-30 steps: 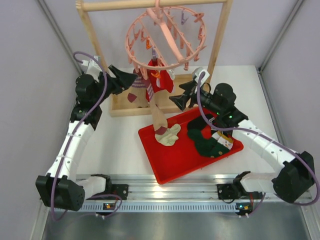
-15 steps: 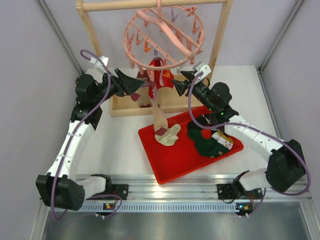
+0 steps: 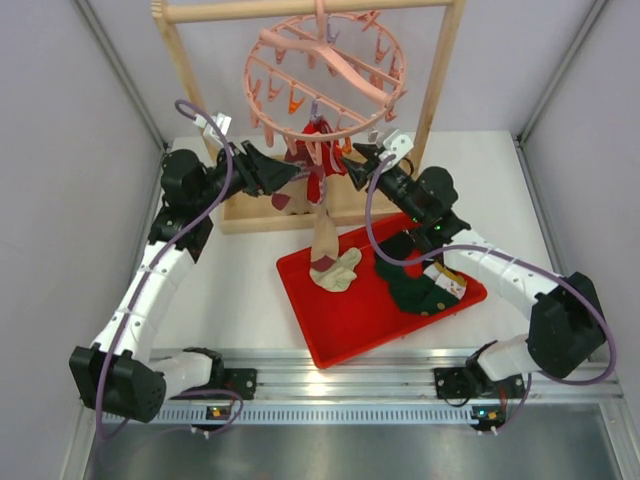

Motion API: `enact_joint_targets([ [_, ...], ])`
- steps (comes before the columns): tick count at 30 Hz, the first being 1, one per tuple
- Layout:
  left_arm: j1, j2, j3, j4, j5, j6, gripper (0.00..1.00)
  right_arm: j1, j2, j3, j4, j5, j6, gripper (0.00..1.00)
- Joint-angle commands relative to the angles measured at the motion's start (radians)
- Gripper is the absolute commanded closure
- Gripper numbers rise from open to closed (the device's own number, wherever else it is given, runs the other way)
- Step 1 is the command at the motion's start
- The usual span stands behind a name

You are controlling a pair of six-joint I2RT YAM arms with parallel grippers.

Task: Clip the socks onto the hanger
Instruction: Open the clamp at the hanger.

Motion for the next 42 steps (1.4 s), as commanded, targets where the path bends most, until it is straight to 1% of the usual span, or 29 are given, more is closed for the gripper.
enact_joint_targets([
  [1, -0.015, 0.01, 0.025, 0.099, 0.019, 0.016, 0.2, 0.022, -0.024, 0.023, 0.044, -0.114, -0.013, 0.55],
  [2, -0.015, 0.011, 0.027, 0.105, 0.026, 0.007, 0.2, 0.022, -0.024, 0.023, 0.039, -0.151, -0.018, 0.51],
  [3, -0.015, 0.011, 0.025, 0.111, 0.032, 0.002, 0.2, 0.022, -0.023, 0.023, 0.036, -0.165, -0.024, 0.5],
  [7, -0.024, 0.021, 0.03, 0.129, 0.032, -0.011, 0.2, 0.023, 0.019, 0.052, 0.034, -0.157, -0.055, 0.49],
  [10, -0.038, 0.022, 0.033, 0.143, 0.031, -0.015, 0.2, 0.022, 0.052, 0.081, 0.036, -0.15, -0.062, 0.51],
  [16, -0.078, 0.021, 0.033, 0.137, 0.019, 0.03, 0.21, 0.025, 0.072, 0.103, 0.036, -0.15, -0.052, 0.57],
  [19, -0.099, 0.025, 0.036, 0.136, 0.006, 0.045, 0.23, 0.028, 0.066, 0.095, 0.036, -0.139, -0.062, 0.66],
  [20, -0.106, 0.027, 0.036, 0.136, 0.0, 0.053, 0.23, 0.029, 0.066, 0.093, 0.036, -0.139, -0.064, 0.73],
  [22, -0.128, 0.037, 0.042, 0.134, -0.027, 0.056, 0.26, 0.036, 0.056, 0.089, 0.037, -0.139, -0.064, 0.79],
  [23, -0.138, 0.042, 0.047, 0.132, -0.038, 0.065, 0.27, 0.036, 0.053, 0.087, 0.036, -0.139, -0.065, 0.86],
  [24, -0.144, 0.045, 0.048, 0.132, -0.05, 0.068, 0.28, 0.039, 0.048, 0.083, 0.036, -0.14, -0.065, 0.88],
  [25, -0.168, 0.051, 0.053, 0.132, -0.087, 0.082, 0.28, 0.045, 0.04, 0.083, 0.033, -0.139, -0.067, 0.89],
  [26, -0.187, 0.054, 0.059, 0.123, -0.133, 0.138, 0.3, 0.046, 0.039, 0.083, 0.025, -0.137, -0.068, 0.9],
  [27, -0.222, 0.054, 0.064, 0.119, -0.176, 0.166, 0.32, 0.052, 0.03, 0.08, 0.024, -0.134, -0.068, 0.9],
  [28, -0.239, 0.057, 0.073, 0.119, -0.249, 0.188, 0.34, 0.054, 0.028, 0.08, 0.022, -0.13, -0.07, 0.91],
  [29, -0.254, 0.071, 0.081, 0.114, -0.28, 0.233, 0.35, 0.057, 0.026, 0.078, 0.018, -0.13, -0.078, 0.91],
  [30, -0.282, 0.079, 0.091, 0.103, -0.311, 0.252, 0.38, 0.062, 0.022, 0.078, 0.017, -0.127, -0.078, 0.92],
  [31, -0.29, 0.086, 0.108, 0.099, -0.372, 0.263, 0.4, 0.063, 0.023, 0.078, 0.017, -0.125, -0.078, 0.92],
  [33, -0.3, 0.116, 0.122, 0.1, -0.371, 0.275, 0.42, 0.063, 0.02, 0.08, 0.017, -0.126, -0.078, 0.92],
  [34, -0.306, 0.122, 0.137, 0.1, -0.386, 0.281, 0.45, 0.063, 0.02, 0.08, 0.016, -0.125, -0.078, 0.92],
  [35, -0.31, 0.126, 0.139, 0.1, -0.433, 0.286, 0.47, 0.063, 0.02, 0.081, 0.016, -0.125, -0.075, 0.92],
  [39, -0.31, 0.134, 0.144, 0.106, -0.532, 0.288, 0.55, 0.065, 0.016, 0.08, 0.017, -0.125, -0.072, 0.92],
  [42, -0.311, 0.131, 0.14, 0.109, -0.538, 0.291, 0.58, 0.065, 0.017, 0.078, 0.019, -0.116, -0.07, 0.94],
])
